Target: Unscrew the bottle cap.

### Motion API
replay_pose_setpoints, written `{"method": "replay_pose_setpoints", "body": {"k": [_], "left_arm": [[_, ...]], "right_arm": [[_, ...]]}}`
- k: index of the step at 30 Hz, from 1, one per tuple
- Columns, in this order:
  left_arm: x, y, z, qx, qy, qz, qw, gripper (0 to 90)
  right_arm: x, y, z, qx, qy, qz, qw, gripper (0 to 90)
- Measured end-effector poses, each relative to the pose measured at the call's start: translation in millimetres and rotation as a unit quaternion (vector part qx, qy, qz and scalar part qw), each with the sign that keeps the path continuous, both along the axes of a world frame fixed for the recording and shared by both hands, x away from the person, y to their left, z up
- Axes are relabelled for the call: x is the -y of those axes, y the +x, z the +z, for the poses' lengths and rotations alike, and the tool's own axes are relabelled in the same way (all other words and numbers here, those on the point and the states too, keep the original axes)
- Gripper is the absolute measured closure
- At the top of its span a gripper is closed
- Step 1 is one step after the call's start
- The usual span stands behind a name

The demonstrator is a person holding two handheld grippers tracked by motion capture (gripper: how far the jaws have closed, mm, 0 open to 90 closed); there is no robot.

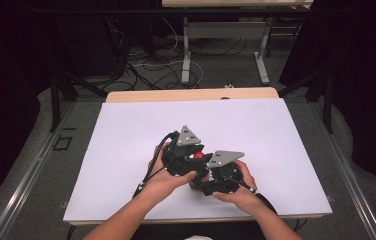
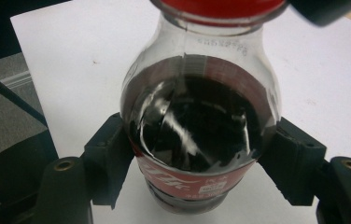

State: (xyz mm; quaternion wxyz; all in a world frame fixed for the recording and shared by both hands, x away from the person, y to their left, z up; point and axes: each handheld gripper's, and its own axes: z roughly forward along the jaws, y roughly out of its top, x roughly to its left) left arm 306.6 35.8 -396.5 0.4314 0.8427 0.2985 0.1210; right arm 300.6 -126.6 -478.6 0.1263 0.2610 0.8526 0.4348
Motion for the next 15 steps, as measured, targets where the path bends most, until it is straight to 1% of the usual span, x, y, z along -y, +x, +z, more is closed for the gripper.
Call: {"method": "replay_pose_setpoints", "body": {"k": [2,3,4,5,6,8,9,10,11,12,14,15], "left_arm": [[-1.0,1.1,-0.2,-0.005,-0.003,-0.01,0.9999,58.8],[-1.7,1.6,-0.4,-0.007,-0.007,-0.013,0.9999,55.0],[-2.5,2.0,-0.3,-0.007,-0.012,-0.014,0.9998,52.8],[-3.6,1.6,0.3,-0.012,-0.012,-0.016,0.9997,51.2],[-4.8,1.7,1.0,-0.016,-0.013,-0.019,0.9996,50.0],[-7.3,2.5,2.3,-0.02,-0.015,-0.028,0.9993,47.4],[-8.9,3.2,3.1,-0.016,-0.018,-0.031,0.9992,46.5],[-11.3,3.5,4.7,-0.019,-0.017,-0.034,0.9991,46.0],[-13.5,4.0,5.9,-0.02,-0.02,-0.038,0.9989,45.5],[-15.2,4.2,6.7,-0.024,-0.021,-0.044,0.9985,45.3],[-18.8,5.0,8.5,-0.035,-0.025,-0.068,0.9968,45.1],[-20.3,5.0,9.5,-0.041,-0.024,-0.079,0.9957,44.7]], "right_arm": [[0.1,0.2,0.2,0.002,0.0,0.0,1.0,30.7],[0.3,0.4,0.1,0.0,0.001,0.002,1.0,30.7],[0.9,0.5,0.2,-0.002,-0.001,0.003,1.0,30.7],[1.6,0.7,0.5,-0.007,-0.005,0.005,1.0,30.7],[1.6,1.2,-0.4,-0.004,0.0,0.003,1.0,30.7],[2.7,1.5,0.0,-0.01,-0.002,0.005,0.9999,30.7],[2.7,1.6,-0.3,-0.009,0.0,0.005,0.9999,30.6],[2.8,1.8,-0.1,-0.009,-0.001,0.006,0.9999,30.7],[2.7,1.9,-0.2,-0.009,0.0,0.006,0.9999,30.7],[2.2,1.7,-0.5,-0.008,0.004,0.006,0.9999,30.7],[3.1,2.0,0.0,-0.009,0.001,0.014,0.9999,30.6],[3.1,1.6,0.3,-0.013,0.004,0.017,0.9998,30.7]]}}
